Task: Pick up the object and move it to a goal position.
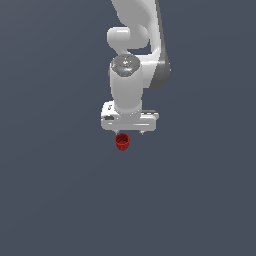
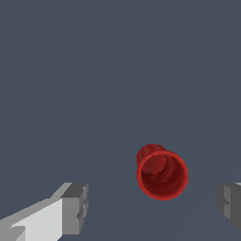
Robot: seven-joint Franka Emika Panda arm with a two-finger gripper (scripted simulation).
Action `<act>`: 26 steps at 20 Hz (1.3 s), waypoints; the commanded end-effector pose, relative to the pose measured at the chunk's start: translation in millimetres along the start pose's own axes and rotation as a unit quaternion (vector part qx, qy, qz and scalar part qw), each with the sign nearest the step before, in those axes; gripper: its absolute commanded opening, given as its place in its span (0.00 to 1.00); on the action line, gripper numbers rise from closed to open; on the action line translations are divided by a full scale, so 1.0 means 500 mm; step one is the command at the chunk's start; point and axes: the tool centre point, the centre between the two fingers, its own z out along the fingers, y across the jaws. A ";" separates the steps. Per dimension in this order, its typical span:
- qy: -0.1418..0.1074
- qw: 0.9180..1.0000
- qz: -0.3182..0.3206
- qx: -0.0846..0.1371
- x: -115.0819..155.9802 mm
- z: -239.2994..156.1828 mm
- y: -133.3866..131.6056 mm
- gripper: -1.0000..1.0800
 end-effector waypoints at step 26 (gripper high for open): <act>0.014 0.983 -0.183 -0.019 -0.048 0.122 0.064 0.96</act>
